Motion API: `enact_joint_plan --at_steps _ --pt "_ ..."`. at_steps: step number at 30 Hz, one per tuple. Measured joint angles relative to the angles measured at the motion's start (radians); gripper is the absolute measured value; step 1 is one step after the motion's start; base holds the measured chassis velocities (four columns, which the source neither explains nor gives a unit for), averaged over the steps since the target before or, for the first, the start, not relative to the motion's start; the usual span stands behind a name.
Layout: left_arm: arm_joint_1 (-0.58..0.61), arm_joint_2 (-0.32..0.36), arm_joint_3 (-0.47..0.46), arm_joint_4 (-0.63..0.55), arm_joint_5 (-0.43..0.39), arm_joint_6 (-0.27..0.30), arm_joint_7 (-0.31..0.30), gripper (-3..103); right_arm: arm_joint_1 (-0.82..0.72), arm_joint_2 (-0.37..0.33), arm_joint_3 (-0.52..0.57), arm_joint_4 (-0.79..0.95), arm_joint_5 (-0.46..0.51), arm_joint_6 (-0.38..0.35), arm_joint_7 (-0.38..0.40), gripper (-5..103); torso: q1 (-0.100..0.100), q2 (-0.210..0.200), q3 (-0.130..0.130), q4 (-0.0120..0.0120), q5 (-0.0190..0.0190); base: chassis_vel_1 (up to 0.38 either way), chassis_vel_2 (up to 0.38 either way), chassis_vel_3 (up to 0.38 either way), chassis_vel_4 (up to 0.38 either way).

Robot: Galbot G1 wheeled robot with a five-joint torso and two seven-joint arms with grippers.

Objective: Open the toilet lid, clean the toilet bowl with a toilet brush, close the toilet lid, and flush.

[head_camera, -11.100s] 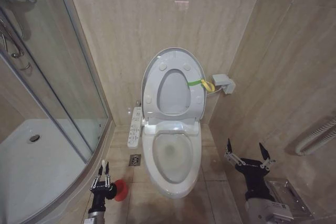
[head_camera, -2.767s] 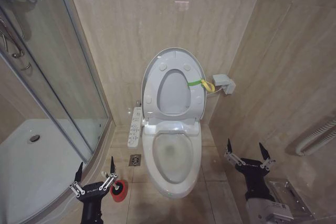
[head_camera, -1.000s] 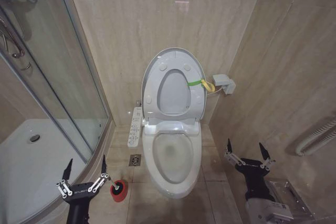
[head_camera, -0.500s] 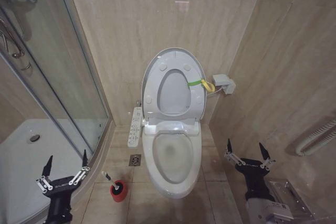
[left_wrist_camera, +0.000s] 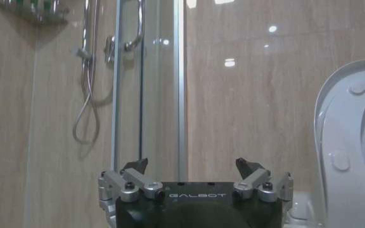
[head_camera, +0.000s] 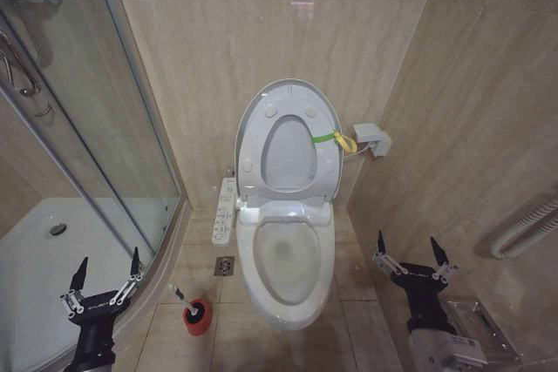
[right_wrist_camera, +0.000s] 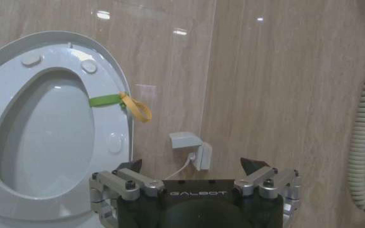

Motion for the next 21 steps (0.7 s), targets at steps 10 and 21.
enact_joint_plan --at_steps 10,21 --pt "0.019 -0.014 0.054 -0.065 -0.028 0.06 0.098 92 0.0 0.0 0.0 0.0 0.0 0.0 0.0 100 0.0 0.0 0.0 -0.0001 0.0002 0.0 0.0 0.0 0.0" --pt "0.0 -0.028 0.04 -0.08 -0.052 0.18 0.16 92 0.0 0.0 0.0 0.0 0.0 0.0 0.0 100 0.0 0.0 0.0 0.0 0.0001 0.0 0.0 0.0 0.0"
